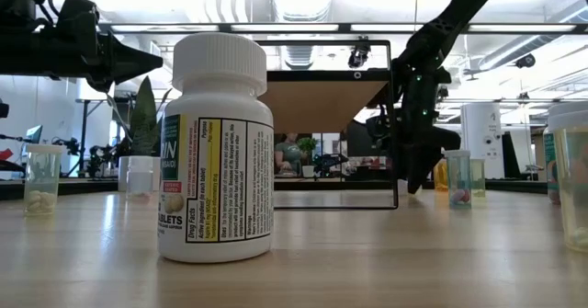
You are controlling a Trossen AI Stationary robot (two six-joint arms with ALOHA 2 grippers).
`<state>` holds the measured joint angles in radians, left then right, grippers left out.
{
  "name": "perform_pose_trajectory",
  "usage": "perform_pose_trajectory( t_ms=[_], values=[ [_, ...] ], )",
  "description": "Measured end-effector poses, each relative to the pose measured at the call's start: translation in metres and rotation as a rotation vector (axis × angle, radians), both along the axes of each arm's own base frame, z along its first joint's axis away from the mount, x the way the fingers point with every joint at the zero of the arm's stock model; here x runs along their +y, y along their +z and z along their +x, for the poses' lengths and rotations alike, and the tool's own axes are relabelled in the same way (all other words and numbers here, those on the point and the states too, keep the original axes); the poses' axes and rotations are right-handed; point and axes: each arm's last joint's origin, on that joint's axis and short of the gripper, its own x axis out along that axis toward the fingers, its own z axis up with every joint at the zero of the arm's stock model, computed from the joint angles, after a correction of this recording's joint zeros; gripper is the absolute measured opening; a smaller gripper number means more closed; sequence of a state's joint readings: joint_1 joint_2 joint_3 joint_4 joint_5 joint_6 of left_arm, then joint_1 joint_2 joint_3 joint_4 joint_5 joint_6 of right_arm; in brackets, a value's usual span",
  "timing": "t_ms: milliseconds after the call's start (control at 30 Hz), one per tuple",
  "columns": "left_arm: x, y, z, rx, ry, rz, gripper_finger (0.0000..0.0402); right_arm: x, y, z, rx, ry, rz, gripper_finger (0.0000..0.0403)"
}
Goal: Pick and place medicine bottles onto shelf by color
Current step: Put the top left yellow pill bottle on the shelf
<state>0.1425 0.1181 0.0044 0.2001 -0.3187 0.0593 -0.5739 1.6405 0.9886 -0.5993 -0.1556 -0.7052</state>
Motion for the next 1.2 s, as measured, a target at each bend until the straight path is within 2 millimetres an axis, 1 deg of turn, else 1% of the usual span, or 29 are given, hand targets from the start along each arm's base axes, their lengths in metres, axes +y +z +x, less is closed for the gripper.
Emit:
perform_pose_trajectory(
  t_ms=[200, 400, 500, 667, 767, 900, 1033, 1133, 1200],
  values=[
    [0.0, 0.0, 0.0, 0.0, 0.0, 0.0, 0.0044, 0.0, 0.0, -0.001, 0.011, -0.068, 0.022, 0.0199],
    [0.0, 0.0, 0.0, 0.001, 0.0, 0.0, 0.0044, 0.002, -0.001, -0.003, 0.035, -0.191, 0.065, 0.0147],
    [0.0, 0.0, 0.0, 0.001, 0.0, 0.0, 0.0044, 0.002, -0.001, -0.003, 0.037, -0.246, 0.08, 0.0128],
    [0.0, 0.0, 0.0, 0.001, 0.0, 0.0, 0.0044, 0.001, 0.003, -0.001, 0.027, -0.306, 0.091, 0.0119],
    [0.0, 0.0, 0.0, 0.001, 0.0, 0.0, 0.0044, -0.001, 0.012, 0.001, 0.009, -0.338, 0.091, 0.0125],
    [0.0, 0.0, 0.0, 0.001, 0.0, 0.0, 0.0044, -0.001, 0.039, 0.001, -0.009, -0.365, 0.087, 0.013],
    [0.0, 0.0, 0.0, 0.001, 0.0, 0.0, 0.0044, -0.002, 0.08, -0.008, -0.032, -0.402, -0.005, 0.0131],
    [0.0, 0.0, 0.0, 0.001, 0.0, 0.0, 0.0044, -0.002, 0.118, -0.017, -0.15, -0.453, -0.085, 0.0132],
    [0.0, 0.0, 0.0, 0.001, 0.0, 0.0, 0.0044, -0.001, 0.143, -0.024, -0.28, -0.477, -0.118, 0.0132]
  ],
)
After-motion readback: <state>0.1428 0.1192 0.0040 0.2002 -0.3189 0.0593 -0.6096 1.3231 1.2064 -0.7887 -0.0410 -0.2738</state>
